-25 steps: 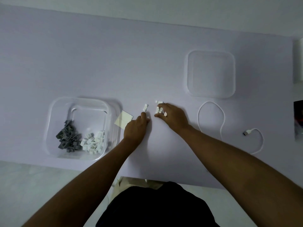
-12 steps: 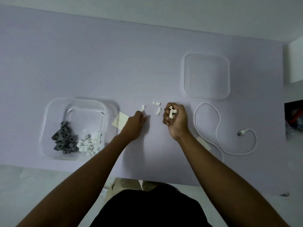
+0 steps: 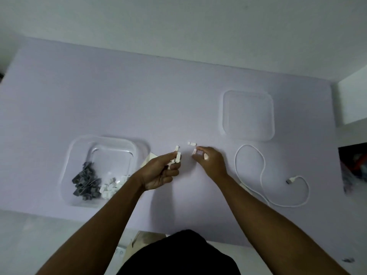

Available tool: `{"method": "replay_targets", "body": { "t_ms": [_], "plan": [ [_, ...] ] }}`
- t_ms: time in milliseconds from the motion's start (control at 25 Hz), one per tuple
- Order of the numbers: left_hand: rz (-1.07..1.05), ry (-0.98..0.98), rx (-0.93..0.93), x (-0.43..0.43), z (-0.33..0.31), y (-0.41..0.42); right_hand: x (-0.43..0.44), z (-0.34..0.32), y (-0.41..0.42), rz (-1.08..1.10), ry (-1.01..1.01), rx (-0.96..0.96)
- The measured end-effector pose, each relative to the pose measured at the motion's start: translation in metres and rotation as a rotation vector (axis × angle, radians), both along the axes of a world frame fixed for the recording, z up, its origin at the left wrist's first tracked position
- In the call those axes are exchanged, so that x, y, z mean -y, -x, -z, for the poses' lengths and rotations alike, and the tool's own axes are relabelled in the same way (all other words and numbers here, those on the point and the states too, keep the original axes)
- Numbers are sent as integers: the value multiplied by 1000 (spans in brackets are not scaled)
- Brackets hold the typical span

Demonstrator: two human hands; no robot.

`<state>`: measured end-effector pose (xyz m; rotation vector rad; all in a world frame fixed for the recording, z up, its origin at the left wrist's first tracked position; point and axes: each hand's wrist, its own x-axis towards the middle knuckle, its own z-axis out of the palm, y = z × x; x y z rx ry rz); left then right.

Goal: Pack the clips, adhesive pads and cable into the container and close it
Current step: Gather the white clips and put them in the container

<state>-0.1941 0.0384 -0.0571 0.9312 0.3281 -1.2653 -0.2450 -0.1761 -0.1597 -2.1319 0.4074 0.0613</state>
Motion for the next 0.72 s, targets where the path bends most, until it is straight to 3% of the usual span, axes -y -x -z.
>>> {"method": "replay_targets", "body": {
  "t_ms": [240,320,440,520,640,720],
  "plan": [
    [52,-29,78,0,-19,-5,-12,0,0,-14,88,20],
    [53,-62,97,-6,-22,-5,-23,-6,-4,97,-173,-58],
    [51,-108,127,-22,-25,-3,-41,-29,-10,435,-1002,-250],
    [73,-191,196,-34,-25,-2,-52,-42,-7,561,-1353,-209],
    [79,-299,297,-53,-23,0,-63,-49,0,636,-1417,-192],
    [41,-336,322,-65,-21,-3,-67,-46,4,714,-1263,-238]
  ]
}}
